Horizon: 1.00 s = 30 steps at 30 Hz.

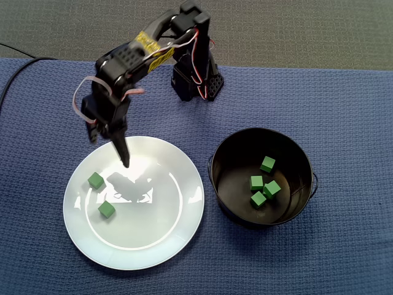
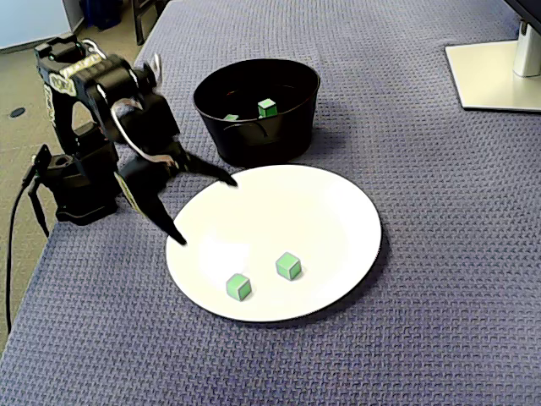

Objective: Pick up the items on the white plate and put them in the black container.

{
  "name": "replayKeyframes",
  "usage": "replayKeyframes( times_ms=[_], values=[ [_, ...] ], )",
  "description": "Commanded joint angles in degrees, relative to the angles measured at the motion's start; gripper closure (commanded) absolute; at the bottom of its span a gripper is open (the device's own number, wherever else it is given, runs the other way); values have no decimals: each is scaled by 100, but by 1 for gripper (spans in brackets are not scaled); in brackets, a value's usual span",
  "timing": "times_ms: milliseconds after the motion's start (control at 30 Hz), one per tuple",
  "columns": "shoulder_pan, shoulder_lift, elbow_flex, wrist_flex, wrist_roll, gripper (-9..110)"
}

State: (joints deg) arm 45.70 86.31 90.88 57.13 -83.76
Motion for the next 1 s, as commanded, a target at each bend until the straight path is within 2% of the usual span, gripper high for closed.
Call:
replayKeyframes(
  times_ms=[0,100,367,667,967],
  values=[
    [105,-536,-26,-809,-316,53],
    [114,-870,97,-1406,-360,53],
    [18,-1380,-26,-1459,-211,55],
    [35,-2083,-861,-1248,-229,60],
    [-9,-2373,-1116,-1230,-334,72]
  ],
)
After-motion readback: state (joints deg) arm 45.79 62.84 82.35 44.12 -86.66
